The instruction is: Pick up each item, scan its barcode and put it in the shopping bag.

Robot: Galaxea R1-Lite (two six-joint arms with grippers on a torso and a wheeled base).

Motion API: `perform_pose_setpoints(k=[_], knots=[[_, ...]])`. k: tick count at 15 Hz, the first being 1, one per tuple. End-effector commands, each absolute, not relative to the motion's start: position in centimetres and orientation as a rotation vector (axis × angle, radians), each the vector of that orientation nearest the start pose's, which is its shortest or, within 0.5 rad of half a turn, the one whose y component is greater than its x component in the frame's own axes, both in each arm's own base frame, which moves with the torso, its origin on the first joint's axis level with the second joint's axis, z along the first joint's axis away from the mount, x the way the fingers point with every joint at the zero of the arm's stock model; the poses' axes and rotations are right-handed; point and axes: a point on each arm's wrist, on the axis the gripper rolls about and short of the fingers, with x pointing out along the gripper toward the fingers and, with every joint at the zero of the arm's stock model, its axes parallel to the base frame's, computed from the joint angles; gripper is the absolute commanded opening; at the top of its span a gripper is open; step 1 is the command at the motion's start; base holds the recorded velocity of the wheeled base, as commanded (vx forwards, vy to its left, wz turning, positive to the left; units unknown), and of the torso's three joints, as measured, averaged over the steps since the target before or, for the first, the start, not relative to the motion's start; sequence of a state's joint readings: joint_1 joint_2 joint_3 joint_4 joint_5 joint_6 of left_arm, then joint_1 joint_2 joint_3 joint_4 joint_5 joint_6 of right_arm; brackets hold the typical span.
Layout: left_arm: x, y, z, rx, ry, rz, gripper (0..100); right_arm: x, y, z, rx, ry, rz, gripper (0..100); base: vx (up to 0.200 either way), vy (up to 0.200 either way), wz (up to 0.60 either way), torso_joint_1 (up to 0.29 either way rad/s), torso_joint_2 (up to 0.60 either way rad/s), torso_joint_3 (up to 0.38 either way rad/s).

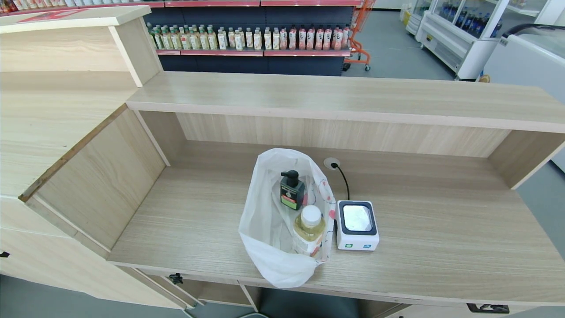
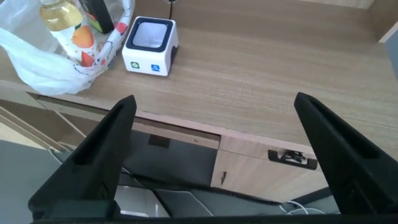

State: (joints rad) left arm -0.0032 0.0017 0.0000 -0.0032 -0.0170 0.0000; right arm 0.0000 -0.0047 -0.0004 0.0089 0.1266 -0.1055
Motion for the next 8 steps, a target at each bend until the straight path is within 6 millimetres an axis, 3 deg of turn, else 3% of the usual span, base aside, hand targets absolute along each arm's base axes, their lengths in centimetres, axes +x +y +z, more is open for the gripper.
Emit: perform_pose_setpoints(k=[1,3,8], knots=[[-2.27,-0.03,7.58,0.002,-0.002,-0.02,100,-2.3,0.29,7.44,-0.105,0.004,0.128,100,0.2,0.0,0.0,-0.002,0.0,-0.002],[-2.27,-0.03,7.58,0.0,-0.002,-0.02,100,-2.3,0.29,7.44,-0.107,0.004,0.128,100,0.2,0.0,0.0,0.012,0.0,0.002],[-2.27,-0.03,7.58,-0.003,-0.002,-0.02,100,-2.3,0.28,7.44,-0.105,0.004,0.126,100,0.0,0.0,0.0,0.0,0.0,0.0]])
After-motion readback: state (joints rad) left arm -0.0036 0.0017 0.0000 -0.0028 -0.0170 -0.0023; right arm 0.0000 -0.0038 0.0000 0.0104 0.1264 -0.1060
